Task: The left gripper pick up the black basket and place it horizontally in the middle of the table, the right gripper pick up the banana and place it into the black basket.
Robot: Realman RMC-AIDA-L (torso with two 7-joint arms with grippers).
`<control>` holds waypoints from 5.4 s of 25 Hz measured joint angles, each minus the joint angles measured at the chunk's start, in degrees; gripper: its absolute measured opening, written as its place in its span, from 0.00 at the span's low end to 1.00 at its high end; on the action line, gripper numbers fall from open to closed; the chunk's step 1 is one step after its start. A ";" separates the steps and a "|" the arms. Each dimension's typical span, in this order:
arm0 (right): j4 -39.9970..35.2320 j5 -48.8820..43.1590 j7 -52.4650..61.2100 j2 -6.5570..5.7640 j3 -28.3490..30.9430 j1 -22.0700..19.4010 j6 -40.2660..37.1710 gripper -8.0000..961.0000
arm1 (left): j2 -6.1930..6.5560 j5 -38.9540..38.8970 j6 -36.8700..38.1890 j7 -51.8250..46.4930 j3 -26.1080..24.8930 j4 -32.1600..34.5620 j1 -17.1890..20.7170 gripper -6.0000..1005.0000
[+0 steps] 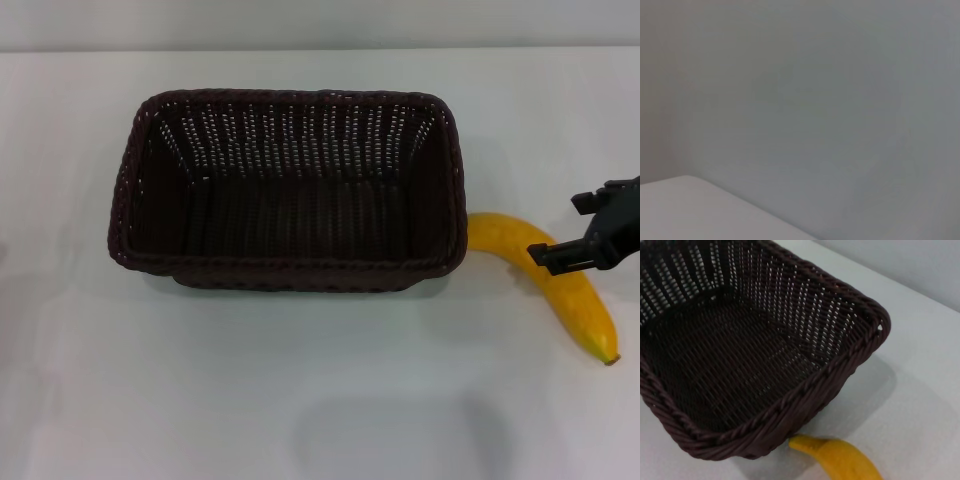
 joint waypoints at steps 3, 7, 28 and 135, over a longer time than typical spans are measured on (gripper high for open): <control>-1.26 -3.25 2.74 0.07 -3.37 0.15 -0.98 0.88 | -0.02 -0.22 0.00 -0.03 -0.18 -0.19 -0.33 0.89; -1.86 -7.74 6.52 0.09 -7.59 0.61 -1.83 0.87 | -0.09 -0.83 0.00 -0.18 -0.35 -0.24 -0.44 0.89; 4.72 -12.72 12.20 0.21 -11.79 2.49 -5.92 0.83 | -0.16 -2.00 -0.47 -0.14 -0.43 -0.20 -1.32 0.89; 88.47 108.09 -112.08 0.57 24.15 11.34 -3.81 0.88 | 0.02 2.35 3.85 -2.21 0.03 1.08 -7.08 0.89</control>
